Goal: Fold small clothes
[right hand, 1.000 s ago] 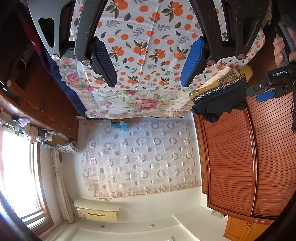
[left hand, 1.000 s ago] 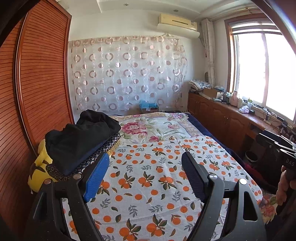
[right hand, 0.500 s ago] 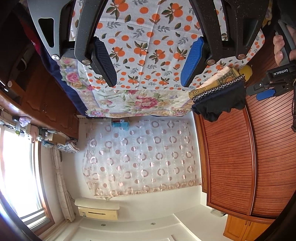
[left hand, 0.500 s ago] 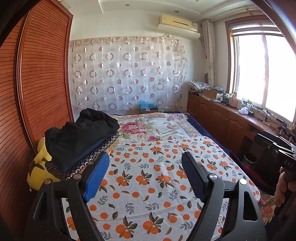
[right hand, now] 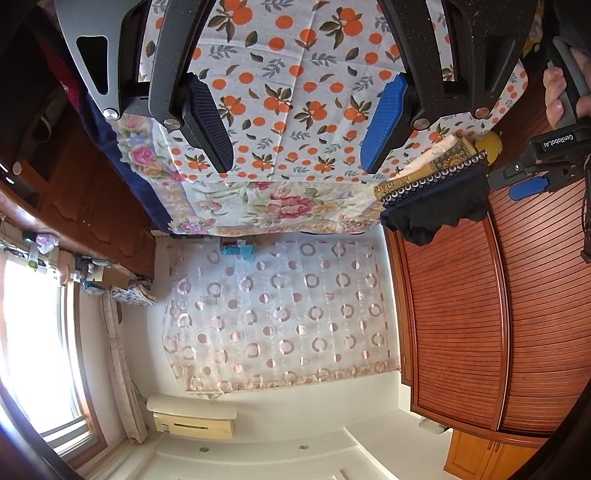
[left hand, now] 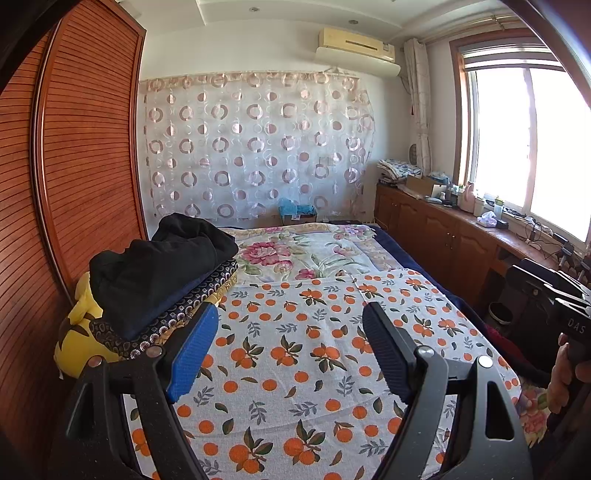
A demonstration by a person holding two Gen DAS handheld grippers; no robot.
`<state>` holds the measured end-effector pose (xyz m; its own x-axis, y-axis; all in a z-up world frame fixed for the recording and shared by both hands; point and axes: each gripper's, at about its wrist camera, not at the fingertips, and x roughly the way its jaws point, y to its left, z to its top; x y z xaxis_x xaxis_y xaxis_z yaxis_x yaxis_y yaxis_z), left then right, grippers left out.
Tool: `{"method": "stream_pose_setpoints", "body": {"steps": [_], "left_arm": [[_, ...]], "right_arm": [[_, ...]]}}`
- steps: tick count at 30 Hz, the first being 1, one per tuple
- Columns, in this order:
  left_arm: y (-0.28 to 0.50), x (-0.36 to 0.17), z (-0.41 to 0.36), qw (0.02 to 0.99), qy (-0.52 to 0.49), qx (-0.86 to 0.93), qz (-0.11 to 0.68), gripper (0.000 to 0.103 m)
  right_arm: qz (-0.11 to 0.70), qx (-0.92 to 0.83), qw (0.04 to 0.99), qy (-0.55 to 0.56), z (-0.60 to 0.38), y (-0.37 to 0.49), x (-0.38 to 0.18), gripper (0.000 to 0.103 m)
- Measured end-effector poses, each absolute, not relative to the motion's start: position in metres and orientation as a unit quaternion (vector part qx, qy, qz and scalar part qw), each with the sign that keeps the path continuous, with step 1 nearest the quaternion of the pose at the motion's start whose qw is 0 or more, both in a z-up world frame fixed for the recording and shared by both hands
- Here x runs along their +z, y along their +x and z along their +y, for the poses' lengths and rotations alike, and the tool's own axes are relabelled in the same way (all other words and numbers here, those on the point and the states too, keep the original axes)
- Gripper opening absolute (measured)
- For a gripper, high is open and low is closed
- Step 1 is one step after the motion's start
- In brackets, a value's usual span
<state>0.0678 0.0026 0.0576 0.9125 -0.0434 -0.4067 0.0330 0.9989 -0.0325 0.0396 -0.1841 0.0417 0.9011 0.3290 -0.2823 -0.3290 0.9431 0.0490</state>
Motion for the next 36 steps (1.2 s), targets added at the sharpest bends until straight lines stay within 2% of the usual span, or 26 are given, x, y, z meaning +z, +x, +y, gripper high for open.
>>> {"method": "stream_pose_setpoints", "body": {"steps": [36], "left_arm": [[0.067, 0.057, 0.002, 0.978, -0.011, -0.019, 0.206, 0.081]], "right_arm": [[0.141, 0.175, 0.975, -0.002, -0.196, 0.046, 0.039, 0.073]]}}
